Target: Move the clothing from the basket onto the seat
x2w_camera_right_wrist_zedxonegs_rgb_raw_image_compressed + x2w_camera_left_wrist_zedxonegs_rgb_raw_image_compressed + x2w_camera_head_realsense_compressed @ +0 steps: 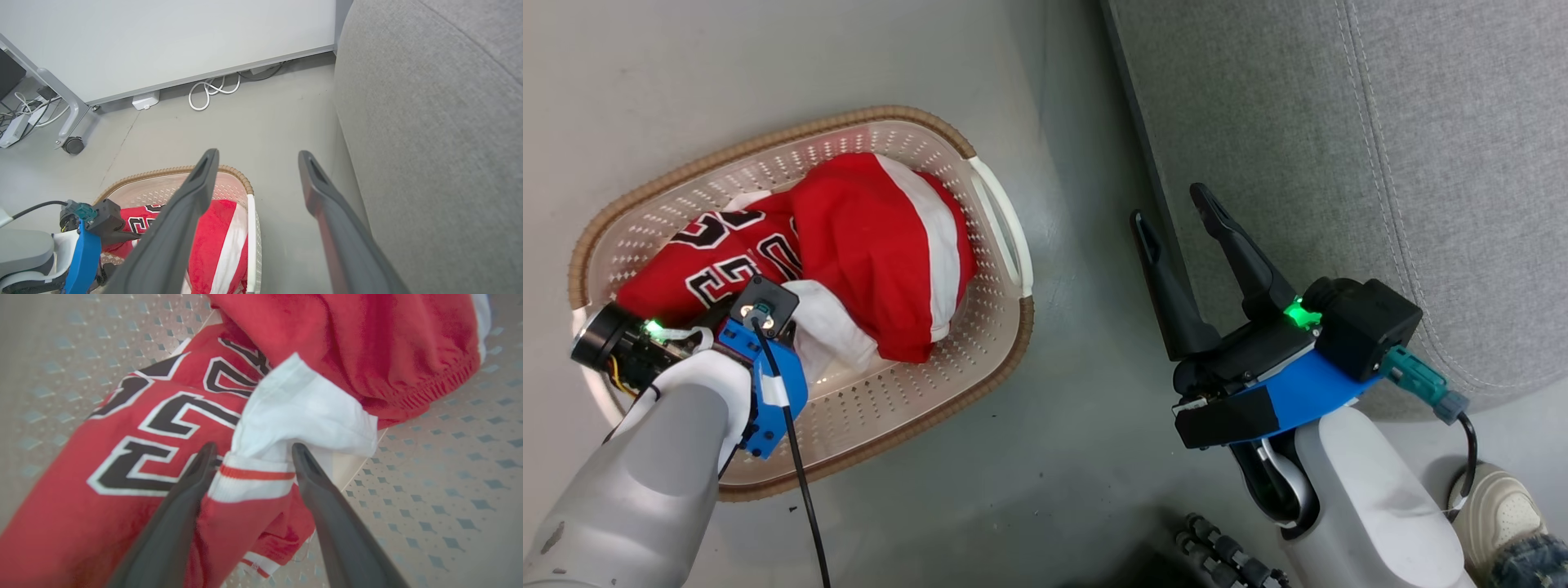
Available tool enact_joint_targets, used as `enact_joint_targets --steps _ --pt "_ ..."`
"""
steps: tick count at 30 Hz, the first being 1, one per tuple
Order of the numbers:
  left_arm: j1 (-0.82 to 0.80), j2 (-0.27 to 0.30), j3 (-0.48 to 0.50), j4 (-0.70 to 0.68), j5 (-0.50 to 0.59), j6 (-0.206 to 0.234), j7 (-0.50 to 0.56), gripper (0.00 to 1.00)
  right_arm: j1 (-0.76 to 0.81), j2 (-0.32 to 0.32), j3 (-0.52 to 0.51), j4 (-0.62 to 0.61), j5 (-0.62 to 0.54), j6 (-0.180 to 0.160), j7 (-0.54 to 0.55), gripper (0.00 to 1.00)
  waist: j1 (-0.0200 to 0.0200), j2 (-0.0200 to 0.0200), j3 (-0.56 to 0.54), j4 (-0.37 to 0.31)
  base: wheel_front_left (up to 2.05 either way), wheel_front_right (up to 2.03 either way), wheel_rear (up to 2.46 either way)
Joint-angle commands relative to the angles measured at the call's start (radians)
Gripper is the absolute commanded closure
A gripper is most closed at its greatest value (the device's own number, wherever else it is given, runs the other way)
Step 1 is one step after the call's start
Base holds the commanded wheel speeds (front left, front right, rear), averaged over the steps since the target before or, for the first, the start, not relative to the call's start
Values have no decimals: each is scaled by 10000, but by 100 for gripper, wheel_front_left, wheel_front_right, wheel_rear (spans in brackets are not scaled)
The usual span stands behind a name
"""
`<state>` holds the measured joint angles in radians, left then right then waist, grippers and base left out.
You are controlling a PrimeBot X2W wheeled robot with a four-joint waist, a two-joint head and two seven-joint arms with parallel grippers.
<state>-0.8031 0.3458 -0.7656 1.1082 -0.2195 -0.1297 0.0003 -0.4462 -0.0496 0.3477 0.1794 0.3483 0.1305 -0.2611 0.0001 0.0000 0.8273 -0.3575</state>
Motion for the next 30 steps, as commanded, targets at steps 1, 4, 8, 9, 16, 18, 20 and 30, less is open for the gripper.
enact_joint_targets --steps 1,4,8,9,16,18,20,30 --pt "-157 23 -85 83 -27 -11 83 0 -102 -16 20 -52 67 4 -55 0 -1 0 47 -45 0 0 0" --pt "-186 25 -143 282 -68 -11 313 29 -97 -16 57 -89 165 4 -54 0 -1 0 112 -120 0 0 0" --pt "-215 17 -218 440 -104 1 464 100 -46 -16 47 -115 201 4 -55 0 -1 0 151 -200 0 0 0" --pt "-232 8 -234 446 -124 1 443 100 -44 -16 29 -120 201 4 -55 0 -1 0 165 -211 0 0 0" --pt "-297 -91 -379 492 -284 -5 373 100 -64 -16 0 -113 229 4 -55 0 -1 0 141 -203 0 0 0" --pt "-310 -116 -421 492 -338 -6 339 100 -85 -16 2 -110 234 4 -55 0 -1 0 120 -183 0 0 0" --pt "-321 -140 -465 480 -372 -7 298 100 -111 -16 -1 -81 228 4 -55 0 -1 0 91 -159 0 0 0" --pt "-135 -540 -706 444 -792 -9 -124 100 -168 -16 -177 173 43 4 -56 0 -1 0 -752 213 0 0 0"
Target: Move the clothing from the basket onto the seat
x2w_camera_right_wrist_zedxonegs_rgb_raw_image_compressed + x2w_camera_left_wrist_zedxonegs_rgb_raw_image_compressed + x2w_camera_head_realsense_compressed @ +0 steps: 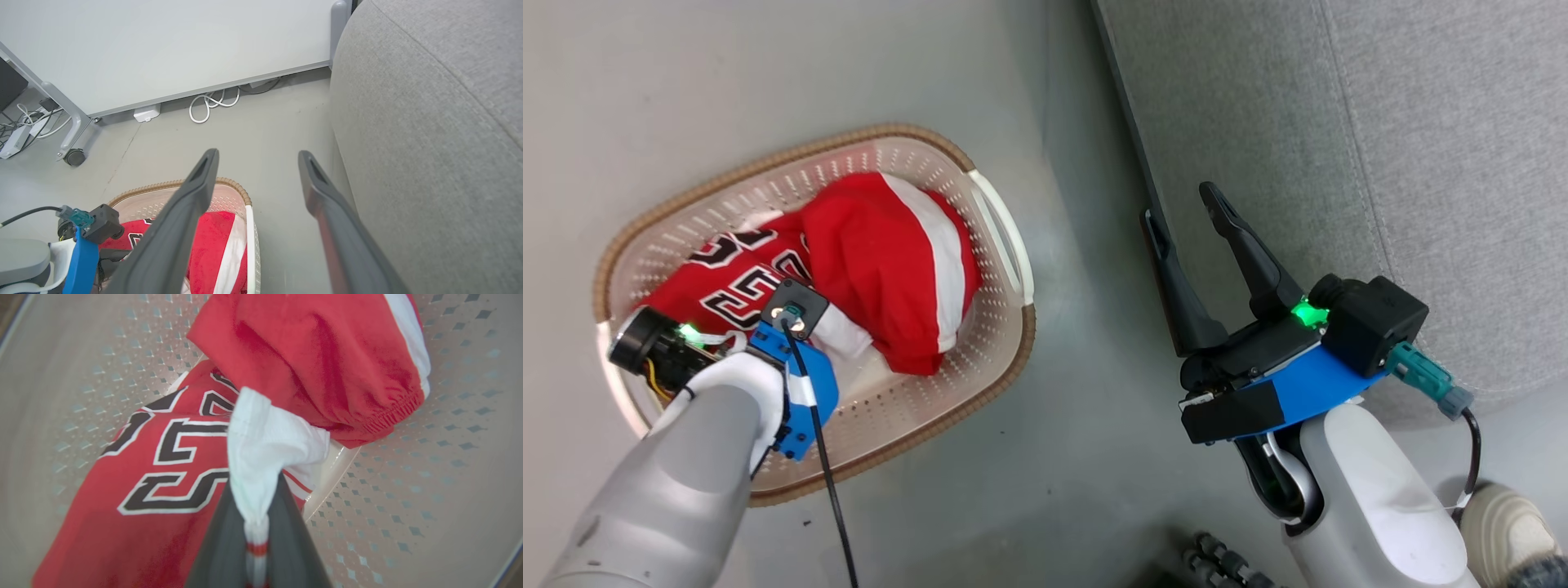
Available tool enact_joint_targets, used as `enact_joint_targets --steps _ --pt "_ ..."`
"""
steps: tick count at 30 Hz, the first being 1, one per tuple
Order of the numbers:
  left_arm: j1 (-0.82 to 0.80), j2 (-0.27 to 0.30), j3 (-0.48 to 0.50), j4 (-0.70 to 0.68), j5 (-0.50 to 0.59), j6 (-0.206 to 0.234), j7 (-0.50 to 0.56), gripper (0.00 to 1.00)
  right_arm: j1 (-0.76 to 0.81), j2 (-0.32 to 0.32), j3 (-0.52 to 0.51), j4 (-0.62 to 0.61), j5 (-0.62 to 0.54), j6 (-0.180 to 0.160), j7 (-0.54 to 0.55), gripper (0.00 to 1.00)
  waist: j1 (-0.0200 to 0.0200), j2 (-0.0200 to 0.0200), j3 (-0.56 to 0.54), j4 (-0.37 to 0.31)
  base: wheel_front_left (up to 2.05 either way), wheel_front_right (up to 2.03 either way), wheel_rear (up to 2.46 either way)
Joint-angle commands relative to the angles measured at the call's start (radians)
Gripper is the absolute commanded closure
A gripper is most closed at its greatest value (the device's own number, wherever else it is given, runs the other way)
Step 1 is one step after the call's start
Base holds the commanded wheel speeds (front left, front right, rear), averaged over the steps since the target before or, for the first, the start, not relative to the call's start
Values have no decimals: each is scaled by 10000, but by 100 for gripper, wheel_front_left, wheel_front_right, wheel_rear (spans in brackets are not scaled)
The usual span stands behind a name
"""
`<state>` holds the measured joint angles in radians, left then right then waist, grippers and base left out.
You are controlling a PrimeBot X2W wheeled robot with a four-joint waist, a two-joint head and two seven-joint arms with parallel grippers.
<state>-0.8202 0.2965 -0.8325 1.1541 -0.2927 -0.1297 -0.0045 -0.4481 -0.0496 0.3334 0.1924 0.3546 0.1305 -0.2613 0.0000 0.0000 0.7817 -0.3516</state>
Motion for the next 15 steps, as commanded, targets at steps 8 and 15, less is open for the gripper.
enact_joint_targets --steps 8,15 --pt "456 -733 -203 134 -362 -10 -680 100 289 -22 -232 506 -353 4 -53 0 0 0 -1854 689 0 0 0" --pt "917 -1328 -649 181 -721 -10 -1229 100 686 -23 -445 950 -640 4 44 0 0 0 -3561 1267 0 0 0"
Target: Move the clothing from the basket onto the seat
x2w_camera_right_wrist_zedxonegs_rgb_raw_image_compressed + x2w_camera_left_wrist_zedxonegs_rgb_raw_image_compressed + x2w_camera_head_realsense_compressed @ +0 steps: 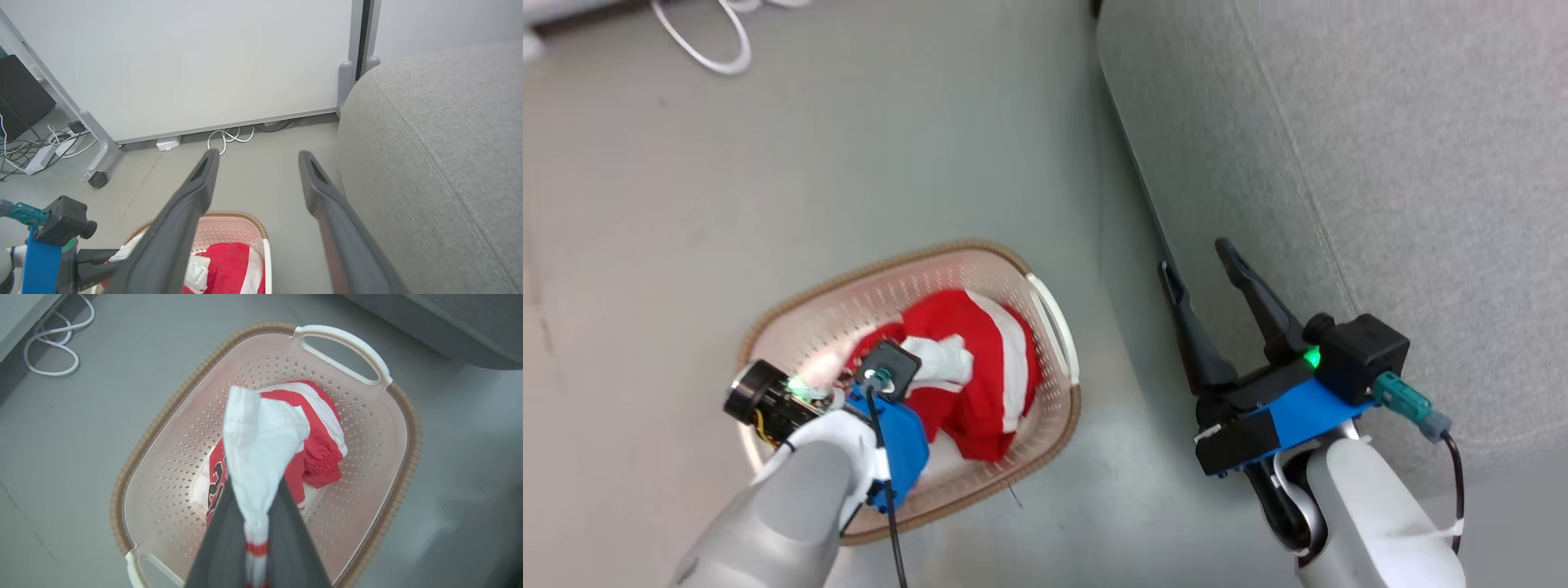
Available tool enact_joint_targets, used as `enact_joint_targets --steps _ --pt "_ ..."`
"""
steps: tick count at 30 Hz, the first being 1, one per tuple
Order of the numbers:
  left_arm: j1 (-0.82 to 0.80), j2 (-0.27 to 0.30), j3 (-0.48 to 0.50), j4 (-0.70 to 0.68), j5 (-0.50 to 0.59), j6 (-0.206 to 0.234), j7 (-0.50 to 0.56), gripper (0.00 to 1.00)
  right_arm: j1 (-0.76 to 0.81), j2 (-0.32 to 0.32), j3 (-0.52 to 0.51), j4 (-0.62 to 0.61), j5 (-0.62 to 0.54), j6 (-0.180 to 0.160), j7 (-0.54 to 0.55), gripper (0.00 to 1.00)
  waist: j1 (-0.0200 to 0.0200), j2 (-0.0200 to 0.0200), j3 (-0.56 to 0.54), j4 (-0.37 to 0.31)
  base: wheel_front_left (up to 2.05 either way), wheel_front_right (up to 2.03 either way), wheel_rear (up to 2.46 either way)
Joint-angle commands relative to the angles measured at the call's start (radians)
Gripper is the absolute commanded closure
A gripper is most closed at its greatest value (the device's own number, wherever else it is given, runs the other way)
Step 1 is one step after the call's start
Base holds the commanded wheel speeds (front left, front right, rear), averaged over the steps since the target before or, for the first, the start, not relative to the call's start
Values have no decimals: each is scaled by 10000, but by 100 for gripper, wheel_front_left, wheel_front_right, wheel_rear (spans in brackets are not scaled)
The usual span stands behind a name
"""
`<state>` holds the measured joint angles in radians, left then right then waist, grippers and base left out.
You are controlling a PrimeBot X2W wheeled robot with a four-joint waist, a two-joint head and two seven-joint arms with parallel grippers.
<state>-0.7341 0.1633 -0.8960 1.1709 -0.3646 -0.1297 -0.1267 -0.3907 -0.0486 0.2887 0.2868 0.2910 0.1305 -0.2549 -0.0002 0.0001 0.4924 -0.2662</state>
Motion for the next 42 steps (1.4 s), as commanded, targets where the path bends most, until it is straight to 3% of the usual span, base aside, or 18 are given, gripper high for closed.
enact_joint_targets --steps 1,21,35,42 --pt "112 -63 -79 -17 -73 -10 -101 100 183 -33 -29 42 -50 4 22 0 2 -1 -894 496 0 0 0" --pt "425 -1020 -870 -1871 -2298 -11 -1300 100 2336 -32 -796 -319 -565 4 1316 0 2 -1 -4363 2145 0 0 0" --pt "-436 -1113 -1268 -3502 -3346 -11 -1395 100 3253 -32 -816 -876 -544 5 1866 0 2 -1 -5199 2466 0 0 0" --pt "-754 -1130 -1527 -4140 -4501 -11 -1111 100 3405 -32 -682 -941 -493 5 1995 0 2 -1 -5390 2468 0 0 0"
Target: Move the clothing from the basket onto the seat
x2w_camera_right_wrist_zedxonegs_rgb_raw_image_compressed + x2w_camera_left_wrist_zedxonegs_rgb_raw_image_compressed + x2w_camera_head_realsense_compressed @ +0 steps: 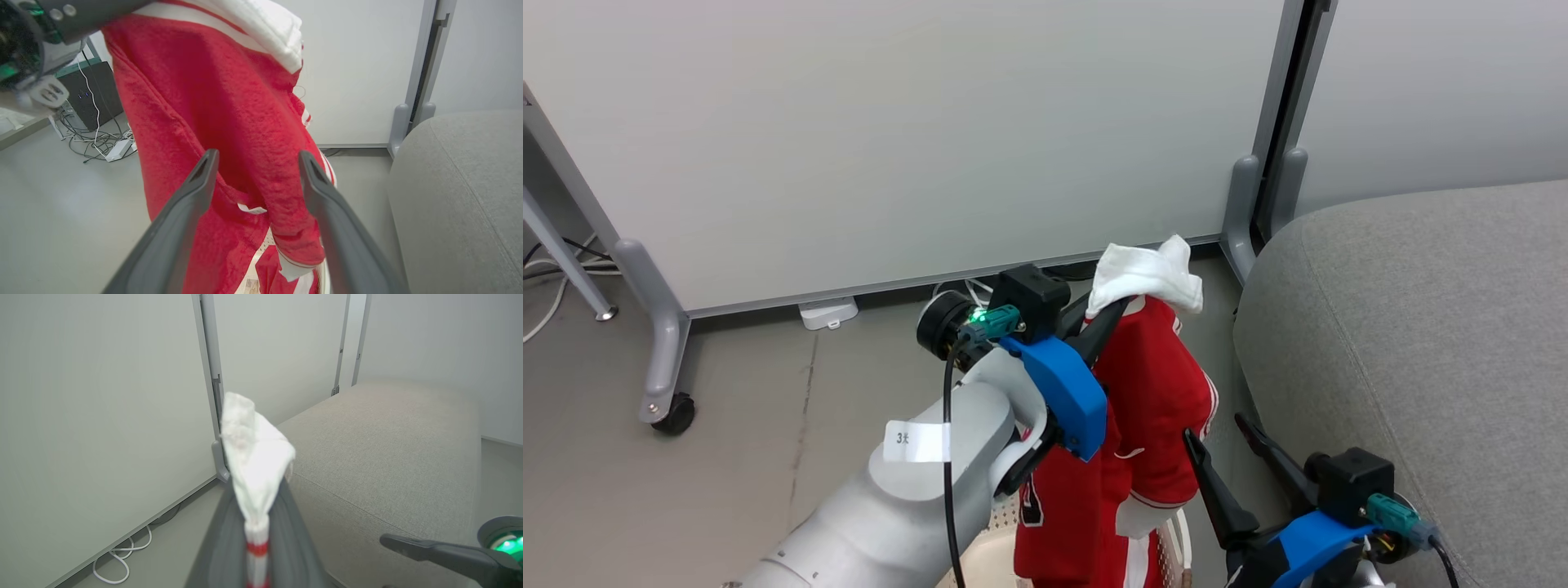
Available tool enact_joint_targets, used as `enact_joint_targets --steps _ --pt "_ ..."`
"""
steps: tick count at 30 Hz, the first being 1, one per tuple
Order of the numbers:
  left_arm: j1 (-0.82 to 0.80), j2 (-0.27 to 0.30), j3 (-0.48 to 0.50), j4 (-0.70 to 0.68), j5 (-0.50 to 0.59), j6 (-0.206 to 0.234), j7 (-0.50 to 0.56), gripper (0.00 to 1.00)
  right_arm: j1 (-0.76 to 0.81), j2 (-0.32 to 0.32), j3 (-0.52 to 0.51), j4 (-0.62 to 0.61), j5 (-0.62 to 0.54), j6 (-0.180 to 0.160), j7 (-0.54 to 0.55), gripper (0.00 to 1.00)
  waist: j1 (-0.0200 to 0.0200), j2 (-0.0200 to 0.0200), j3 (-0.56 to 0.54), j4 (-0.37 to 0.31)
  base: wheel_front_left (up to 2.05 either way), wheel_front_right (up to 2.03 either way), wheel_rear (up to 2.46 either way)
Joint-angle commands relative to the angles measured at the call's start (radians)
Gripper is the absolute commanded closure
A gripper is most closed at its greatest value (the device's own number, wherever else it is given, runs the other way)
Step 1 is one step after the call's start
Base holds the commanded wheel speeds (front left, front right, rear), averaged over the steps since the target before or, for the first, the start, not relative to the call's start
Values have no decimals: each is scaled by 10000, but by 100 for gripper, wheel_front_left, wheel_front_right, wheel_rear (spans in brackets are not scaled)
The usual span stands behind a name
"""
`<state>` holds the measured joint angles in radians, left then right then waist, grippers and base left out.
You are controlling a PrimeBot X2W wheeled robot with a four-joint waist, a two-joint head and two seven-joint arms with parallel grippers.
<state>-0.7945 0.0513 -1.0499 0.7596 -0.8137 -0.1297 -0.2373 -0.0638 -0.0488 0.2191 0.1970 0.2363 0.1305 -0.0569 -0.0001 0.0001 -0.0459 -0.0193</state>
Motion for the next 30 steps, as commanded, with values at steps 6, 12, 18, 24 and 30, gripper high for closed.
enact_joint_targets --steps 6,12,18,24,30 --pt "-421 -8 -365 -168 -447 56 120 100 128 -31 167 -61 128 5 33 0 1 -1 -70 -53 0 0 0" --pt "-523 -9 -703 -126 -715 111 42 100 51 -31 253 -24 171 5 11 0 1 -1 -66 -87 0 0 0" --pt "-611 -10 -927 -33 -934 152 -32 100 -126 -30 592 12 231 5 107 0 1 -1 -34 -110 0 0 0" --pt "-772 -10 -1134 -13 -1145 184 -105 100 -799 -31 1428 263 184 5 431 0 1 -1 57 -145 0 0 0" --pt "-885 -11 -1373 -62 -1351 232 -132 100 -1706 -33 2165 819 303 5 518 0 1 -1 144 -149 0 0 0"
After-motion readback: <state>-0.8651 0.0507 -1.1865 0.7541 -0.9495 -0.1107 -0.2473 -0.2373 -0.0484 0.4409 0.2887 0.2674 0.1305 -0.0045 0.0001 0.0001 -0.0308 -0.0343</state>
